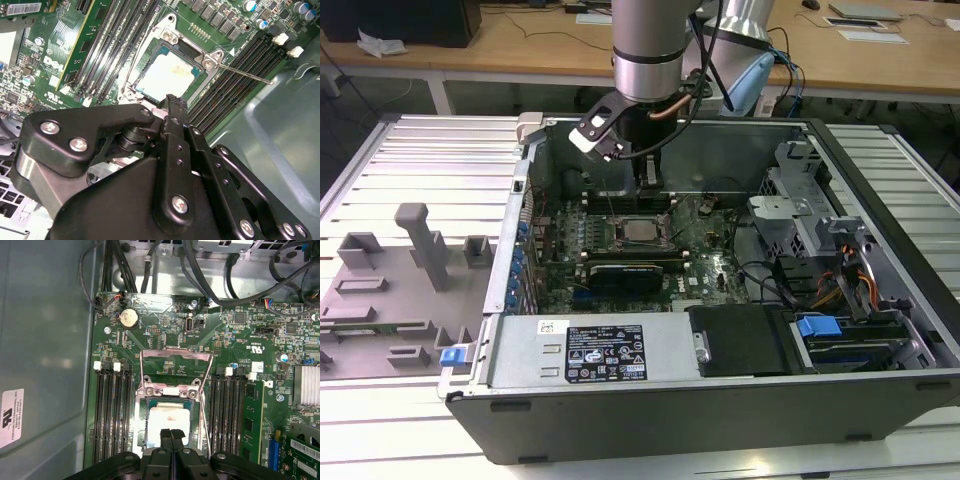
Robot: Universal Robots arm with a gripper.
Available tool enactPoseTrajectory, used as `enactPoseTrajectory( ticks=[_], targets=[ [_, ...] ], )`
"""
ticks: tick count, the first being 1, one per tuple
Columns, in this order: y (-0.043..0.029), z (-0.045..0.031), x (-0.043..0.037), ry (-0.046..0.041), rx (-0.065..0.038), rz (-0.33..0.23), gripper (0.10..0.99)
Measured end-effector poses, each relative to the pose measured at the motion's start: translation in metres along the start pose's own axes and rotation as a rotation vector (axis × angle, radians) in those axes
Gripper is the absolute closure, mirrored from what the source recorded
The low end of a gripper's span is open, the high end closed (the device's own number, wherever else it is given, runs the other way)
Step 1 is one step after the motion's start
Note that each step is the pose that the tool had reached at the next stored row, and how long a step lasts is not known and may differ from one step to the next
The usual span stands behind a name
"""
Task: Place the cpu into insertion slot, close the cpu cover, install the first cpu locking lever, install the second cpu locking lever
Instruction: 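Close the cpu cover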
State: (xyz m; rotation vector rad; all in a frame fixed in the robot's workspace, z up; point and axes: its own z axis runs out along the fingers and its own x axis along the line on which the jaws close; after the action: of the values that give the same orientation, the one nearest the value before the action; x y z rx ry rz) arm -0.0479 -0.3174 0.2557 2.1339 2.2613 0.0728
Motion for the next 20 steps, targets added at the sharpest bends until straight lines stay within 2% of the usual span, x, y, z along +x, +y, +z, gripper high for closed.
enactPoseTrajectory(
  ticks=[6, 7, 9, 12, 15, 20],
  targets=[
    [0.0001, -0.0015, 0.0, -0.0005, 0.0, 0.0, 0.98],
    [0.0003, -0.0044, 0.0, -0.0004, 0.0, 0.0, 0.98],
    [0.0009, -0.0149, 0.0002, -0.0002, 0.0, 0.0, 0.98],
    [0.0095, -0.0145, -0.0004, -0.0002, 0.001, 0.0, 0.98],
    [0.0298, -0.0134, -0.0019, -0.0001, 0.005, 0.0, 0.98],
    [0.0494, -0.0123, -0.0034, 0.0, 0.007, 0.0, 0.98]
  ],
)
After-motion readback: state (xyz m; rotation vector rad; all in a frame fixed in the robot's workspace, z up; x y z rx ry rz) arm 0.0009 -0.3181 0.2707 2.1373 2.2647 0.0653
